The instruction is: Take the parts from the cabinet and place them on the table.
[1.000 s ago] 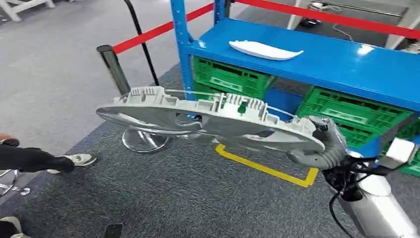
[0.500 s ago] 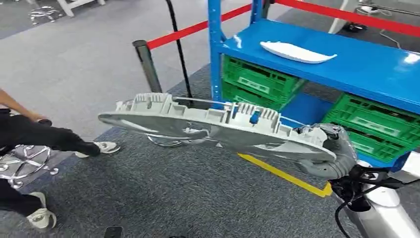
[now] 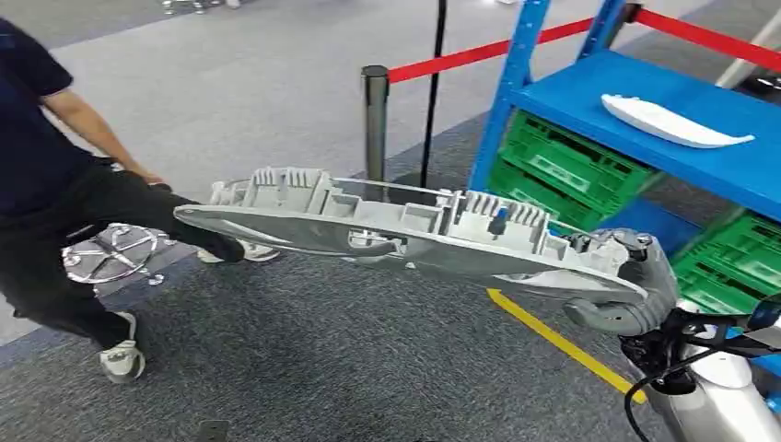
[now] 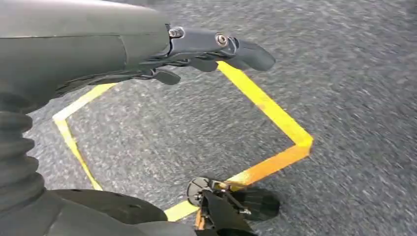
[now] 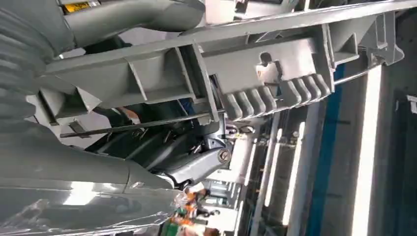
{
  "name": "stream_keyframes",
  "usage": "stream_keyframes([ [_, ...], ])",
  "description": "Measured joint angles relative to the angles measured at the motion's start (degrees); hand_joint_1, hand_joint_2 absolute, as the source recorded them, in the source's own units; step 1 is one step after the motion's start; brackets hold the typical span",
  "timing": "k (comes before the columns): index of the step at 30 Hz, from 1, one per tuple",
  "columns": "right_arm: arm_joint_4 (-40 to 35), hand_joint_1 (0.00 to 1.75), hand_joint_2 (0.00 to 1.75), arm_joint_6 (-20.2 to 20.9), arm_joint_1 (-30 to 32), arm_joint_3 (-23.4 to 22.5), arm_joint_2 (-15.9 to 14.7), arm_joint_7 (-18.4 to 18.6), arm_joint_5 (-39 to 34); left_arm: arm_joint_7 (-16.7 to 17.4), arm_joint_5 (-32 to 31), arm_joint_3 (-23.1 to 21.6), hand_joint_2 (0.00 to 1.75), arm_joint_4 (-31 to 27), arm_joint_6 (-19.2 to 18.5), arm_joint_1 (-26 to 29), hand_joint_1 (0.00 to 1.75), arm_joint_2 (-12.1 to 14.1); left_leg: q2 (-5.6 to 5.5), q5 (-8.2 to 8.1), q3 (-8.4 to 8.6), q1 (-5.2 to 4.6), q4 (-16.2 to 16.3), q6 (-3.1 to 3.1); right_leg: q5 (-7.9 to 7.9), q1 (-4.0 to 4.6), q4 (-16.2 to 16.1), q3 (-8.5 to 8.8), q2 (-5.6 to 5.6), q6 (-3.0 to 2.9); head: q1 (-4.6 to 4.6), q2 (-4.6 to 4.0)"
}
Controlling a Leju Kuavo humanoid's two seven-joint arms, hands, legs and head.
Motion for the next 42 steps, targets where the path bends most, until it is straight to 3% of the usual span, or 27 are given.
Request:
stream_keyframes([
  [1, -0.2, 1.75, 1.75, 0.0, 0.0, -0.2, 0.0, 0.0, 0.0, 0.1, -0.1, 0.0, 1.75, 0.0, 0.0, 0.0, 0.00, 0.0, -0.88, -0.01, 0.11, 0.06, 0.1, -0.05, 3.03, -0.14, -6.1, 2.92, 1.00, -0.10, 0.00, 0.00],
  [2, -0.4, 1.75, 1.75, 0.0, 0.0, -0.3, 0.0, 0.0, 0.0, 0.3, -0.1, -0.1, 1.75, 0.0, 0.0, 0.0, 0.00, -0.1, -1.53, -0.10, 0.04, 0.11, 0.2, -0.28, 4.11, -0.53, -10.6, 4.89, 3.94, -0.01, 0.00, 0.00],
  [3, -0.4, 1.75, 1.75, -0.1, 0.0, -0.4, 0.0, -0.1, -0.1, 0.5, -0.2, -0.1, 1.75, 0.0, 0.0, -0.2, 0.00, -0.1, -2.23, -0.09, -0.42, -0.12, 0.5, -0.69, 3.32, -0.87, -11.7, 5.49, 5.73, 0.09, -0.05, 0.00],
  [7, -0.7, 1.75, 1.75, -0.2, 0.4, -0.9, 0.0, -0.2, -0.6, 2.9, -0.2, -0.6, 1.75, 0.0, 0.5, 0.2, 0.00, -0.2, -4.57, 0.68, -1.35, 0.44, 0.1, -2.03, 3.82, -0.67, -11.7, 5.68, 3.13, -0.78, -0.11, 0.00],
  [9, -0.7, 1.75, 1.75, 0.3, 0.4, -1.9, 0.0, -0.2, -1.1, 3.2, -0.2, -1.0, 1.75, 0.0, 0.6, 0.2, 0.00, -0.3, 1.85, -1.68, -3.05, -0.13, 3.4, -2.55, 3.84, -0.54, -11.8, 5.85, 1.61, -1.66, -0.61, 0.00],
  [10, -0.7, 1.75, 1.75, 0.5, 0.4, -2.2, 0.0, -0.3, -1.2, 3.1, -0.2, -1.0, 1.75, 0.0, 0.5, 0.1, 0.00, -0.4, 3.00, -3.45, -4.73, -0.10, 6.8, -2.75, 3.81, -0.43, -11.8, 5.84, 0.96, -1.78, -0.53, 0.00],
  [11, -0.7, 1.75, 1.75, 0.7, 0.4, -2.5, 0.0, -0.3, -1.2, 2.9, -0.2, -1.0, 1.75, 0.0, 0.4, -0.1, 0.00, -0.5, 3.93, -6.57, -8.16, -0.02, 13.8, -2.89, 3.72, -0.35, -11.8, 5.84, -0.26, -1.93, -0.53, 0.00],
  [13, -0.7, 1.75, 1.75, 0.8, 0.5, -2.8, 0.0, -0.2, -1.1, 2.7, -0.5, -1.2, 1.75, 0.0, 0.3, -0.1, 0.00, -0.6, 4.02, -7.89, -11.25, -0.01, 19.8, -3.00, 3.62, -0.29, -11.8, 5.87, -1.84, -2.06, -0.55, 0.00],
  [15, -0.7, 1.75, 1.75, 1.2, 0.6, -3.1, 0.0, -0.2, -1.0, 2.4, -0.5, -1.3, 1.75, 0.0, 0.3, -0.1, 0.00, -0.7, 4.15, -4.30, -9.19, -0.04, 15.5, -2.76, 3.55, -0.18, -11.8, 5.97, -3.31, -2.02, -0.59, 0.00],
  [16, -0.7, 1.75, 1.75, 1.4, 0.6, -3.1, 0.0, -0.2, -1.0, 2.4, -0.7, -1.4, 1.75, 0.0, 0.3, -0.1, 0.00, -0.7, 4.69, -1.65, -6.44, -0.15, 10.2, -2.44, 3.43, -0.14, -11.8, 6.12, -3.97, -1.95, -0.53, 0.00],
  [17, -0.7, 1.75, 1.75, 1.4, 0.6, -3.1, 0.0, -0.2, -0.8, 2.3, -0.7, -1.6, 1.75, 0.0, 0.3, -0.2, 0.00, -0.7, 6.03, 0.53, -3.39, -0.35, 4.8, -2.07, 3.28, -0.12, -11.8, 6.34, -4.60, -1.86, -0.57, 0.00],
  [18, -0.7, 1.75, 1.75, 1.5, 0.6, -3.2, 0.0, -0.1, -0.7, 2.1, -0.7, -1.6, 1.75, 0.0, 0.3, -0.2, 0.00, -0.7, 9.35, 1.00, -1.48, -0.83, 1.6, -1.65, 3.14, 0.16, -11.8, 6.41, -4.96, -1.66, -0.55, 0.00],
  [22, -0.7, 1.75, 1.75, 1.5, 1.4, -3.4, 0.0, -0.1, -0.5, 2.0, -0.7, -2.0, 1.75, 0.0, 0.3, -0.3, 0.00, -0.5, 7.12, 0.83, -1.70, -1.31, 0.0, -0.35, 2.83, 0.58, -12.2, 6.94, -7.70, -0.61, -0.33, 0.00],
  [23, -0.9, 1.75, 1.75, 1.5, 1.7, -3.5, 0.0, -0.1, -0.5, 1.9, -0.7, -2.1, 1.75, 0.0, 0.3, -0.2, 0.00, -0.5, 6.39, 1.20, -1.28, -0.75, -0.5, 0.14, 2.26, 0.23, -11.8, 6.43, -6.47, -0.11, -0.22, 0.00],
  [24, -1.0, 1.75, 1.75, 1.5, 1.9, -3.6, 0.0, -0.1, -0.5, 1.9, -0.7, -2.3, 1.75, 0.0, 0.4, -0.2, 0.00, -0.5, 5.88, 1.24, -1.22, -0.65, -0.5, 0.37, 1.04, 0.12, -10.0, 6.05, -2.90, 0.01, -0.09, 0.00],
  [25, -1.1, 1.75, 1.75, 1.5, 2.2, -3.7, 0.0, -0.2, -0.5, 1.9, -0.8, -2.4, 1.75, 0.0, 0.4, -0.3, 0.00, -0.4, 5.17, 1.26, -1.24, -0.59, -0.5, 0.67, -0.72, 0.14, -6.6, 4.56, -1.20, 0.01, 0.15, 0.00],
  [27, -1.2, 1.75, 1.75, 1.5, 3.3, -4.1, 0.0, -0.2, -0.5, 1.9, -0.8, -2.5, 1.75, 0.0, 0.3, -0.4, 0.00, -0.5, 3.62, 1.21, -1.26, -0.59, -0.5, 0.85, -4.82, 0.16, 3.2, -0.31, -0.26, 0.23, 0.35, 0.00],
  [28, -1.2, 1.75, 1.75, 1.5, 3.8, -4.1, 0.0, -0.2, -0.5, 2.0, -0.8, -2.6, 1.75, 0.0, 0.4, -0.3, 0.00, -0.5, 2.68, 1.21, -1.23, -0.59, -0.5, 0.85, -5.49, 0.15, 6.4, -2.21, -0.25, 0.29, 0.33, 0.00],
  [30, -1.3, 1.75, 1.75, 1.6, 4.6, -4.2, 0.0, -0.2, -0.4, 2.2, -0.7, -2.8, 1.75, 0.0, 0.5, -0.2, 0.00, -0.4, 0.99, 1.25, -1.16, -0.43, -0.4, 0.77, -1.98, 0.02, 3.0, -1.31, -0.21, 0.36, 0.35, 0.00],
  [32, -1.8, 1.75, 1.75, 1.6, 4.9, -4.3, 0.0, -0.2, -0.3, 2.2, -0.6, -2.9, 1.75, 0.0, 0.5, -0.1, 0.00, -0.5, -0.58, 1.15, -1.06, -0.08, 0.0, 0.30, 3.41, -0.47, -7.2, 3.46, 1.17, 0.70, 0.33, 0.00],
  [33, -1.8, 1.75, 1.75, 1.6, 5.0, -4.3, 0.0, -0.3, -0.2, 2.2, -0.6, -2.9, 1.75, 0.0, 0.5, -0.1, 0.00, -0.5, -1.26, 1.04, -1.24, -0.04, 0.2, -0.24, 3.28, -0.97, -10.4, 5.12, 4.17, 1.18, 0.35, 0.00],
  [34, -1.9, 1.75, 1.75, 1.7, 5.1, -4.4, 0.0, -0.3, -0.2, 2.4, -0.7, -3.0, 1.75, 0.0, 0.6, -0.3, 0.00, -0.4, -1.95, 0.94, -1.76, -0.14, 0.9, -0.56, 2.99, -0.95, -11.4, 5.92, 4.71, 0.70, 0.40, 0.00],
  [37, -2.0, 1.75, 1.75, 1.7, 5.4, -4.5, 0.0, -0.3, -0.1, 2.5, -0.8, -3.3, 1.75, 0.0, 0.7, 0.3, 0.00, -0.3, -3.45, 1.81, -2.27, 0.19, 0.4, -1.40, 3.20, -0.40, -10.7, 5.53, 3.05, -0.29, 0.33, 0.00],
  [38, -2.1, 1.75, 1.75, 1.7, 5.4, -4.5, 0.0, -0.3, -0.1, 2.6, -0.8, -3.4, 1.75, 0.0, 0.7, 0.4, 0.00, -0.3, -3.26, 1.58, -2.47, 0.25, 0.5, -1.62, 3.38, -0.70, -10.9, 5.62, 2.18, -0.87, 0.37, 0.00],
  [39, -2.3, 1.75, 1.75, 1.7, 5.4, -4.5, 0.0, -0.3, -0.1, 2.5, -0.7, -3.4, 1.75, 0.0, 0.7, 0.3, 0.00, -0.4, 0.21, 0.74, -2.83, -0.27, 1.5, -1.85, 3.43, -0.59, -11.0, 5.68, 1.65, -1.23, 0.14, 0.00],
  [40, -2.5, 1.75, 1.75, 1.7, 5.4, -4.6, 0.0, -0.3, -0.1, 2.5, -0.6, -3.5, 1.75, 0.0, 0.7, 0.2, 0.00, -0.4, 2.39, -0.99, -4.08, -0.31, 4.1, -2.04, 3.40, -0.43, -11.0, 5.66, 1.04, -1.68, -0.13, 0.00],
  [42, -2.5, 1.75, 1.75, 1.5, 5.4, -4.6, 0.0, -0.3, -0.1, 2.5, -0.7, -3.6, 1.75, 0.0, 0.7, -0.1, 0.00, -0.4, 3.91, -5.63, -8.65, -0.22, 14.0, -2.16, 3.31, -0.16, -11.0, 5.61, -0.58, -1.91, -0.07, 0.00],
])
